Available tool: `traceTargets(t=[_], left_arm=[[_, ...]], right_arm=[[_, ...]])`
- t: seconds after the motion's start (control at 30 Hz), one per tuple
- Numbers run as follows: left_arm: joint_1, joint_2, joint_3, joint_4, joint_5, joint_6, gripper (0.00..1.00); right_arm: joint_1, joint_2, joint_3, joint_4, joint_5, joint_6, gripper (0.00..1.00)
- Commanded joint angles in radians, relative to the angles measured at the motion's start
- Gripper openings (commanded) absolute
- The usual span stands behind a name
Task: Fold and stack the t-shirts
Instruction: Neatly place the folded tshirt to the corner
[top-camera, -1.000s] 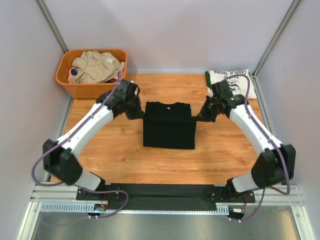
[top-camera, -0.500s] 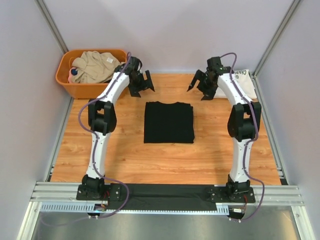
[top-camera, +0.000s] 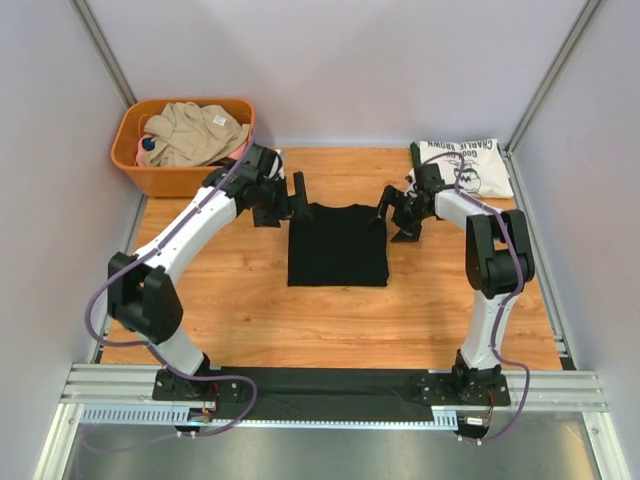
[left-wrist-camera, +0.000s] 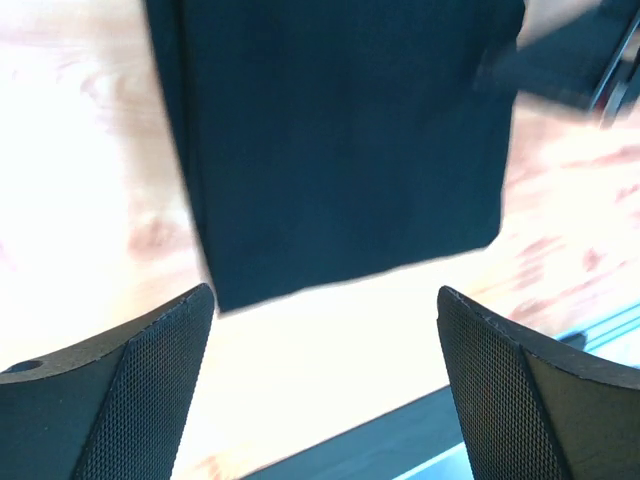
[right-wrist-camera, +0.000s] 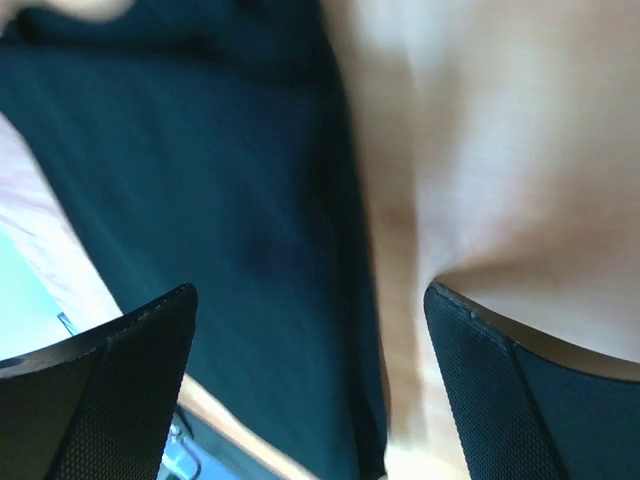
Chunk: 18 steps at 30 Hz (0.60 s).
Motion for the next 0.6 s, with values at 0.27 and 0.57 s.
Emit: traceTargets(t=[0.27, 0.57], left_arm=[[-0.004, -0.33, -0.315, -0.059, -0.1, 0.086, 0.98], [0.012, -0.463, -0.398, -0.132, -0.144, 0.15, 0.99]], right_arm=[[0.101, 0.254, 0.09, 0.316, -0.121, 0.035, 0.81], [0.119, 0.234, 0.001, 0.567, -0.274, 0.086, 0.0]])
